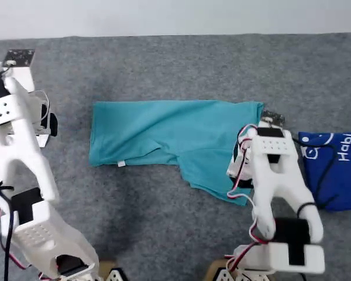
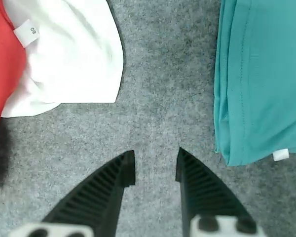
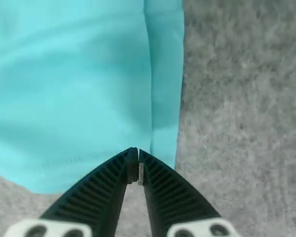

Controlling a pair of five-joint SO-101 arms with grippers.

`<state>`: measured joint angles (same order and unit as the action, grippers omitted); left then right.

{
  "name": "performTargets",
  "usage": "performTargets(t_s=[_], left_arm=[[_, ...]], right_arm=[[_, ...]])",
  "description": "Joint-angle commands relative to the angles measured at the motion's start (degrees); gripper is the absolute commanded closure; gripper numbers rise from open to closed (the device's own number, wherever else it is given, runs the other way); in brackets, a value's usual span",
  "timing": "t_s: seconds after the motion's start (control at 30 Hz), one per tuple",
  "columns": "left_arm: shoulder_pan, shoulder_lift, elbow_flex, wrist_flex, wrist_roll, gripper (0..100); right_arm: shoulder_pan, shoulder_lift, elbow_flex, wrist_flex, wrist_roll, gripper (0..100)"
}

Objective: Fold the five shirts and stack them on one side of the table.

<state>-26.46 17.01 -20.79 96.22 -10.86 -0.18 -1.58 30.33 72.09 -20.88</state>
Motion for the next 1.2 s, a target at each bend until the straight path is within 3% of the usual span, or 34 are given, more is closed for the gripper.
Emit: performTargets(t_s=[0.0,0.3,0.53,1.17], left_arm=[[0.18,-3.25,-1.71,-2.02,0.44,85],[1.76,-3.69,4.09,-5.89,0.26,85],[2.02,-3.78,4.0,-5.98,0.26,85],[2.02,-3.34,4.09,-5.71,0.26,85]], right_arm=[[-1.27,3.3,-8.0,3.65,-1.76,98.2],[-4.7,9.89,-15.47,10.77,-3.96,97.4],[-4.79,9.36,-15.47,12.09,-4.04,78.0],[-8.66,14.02,-15.56,7.78,-5.54,81.1]])
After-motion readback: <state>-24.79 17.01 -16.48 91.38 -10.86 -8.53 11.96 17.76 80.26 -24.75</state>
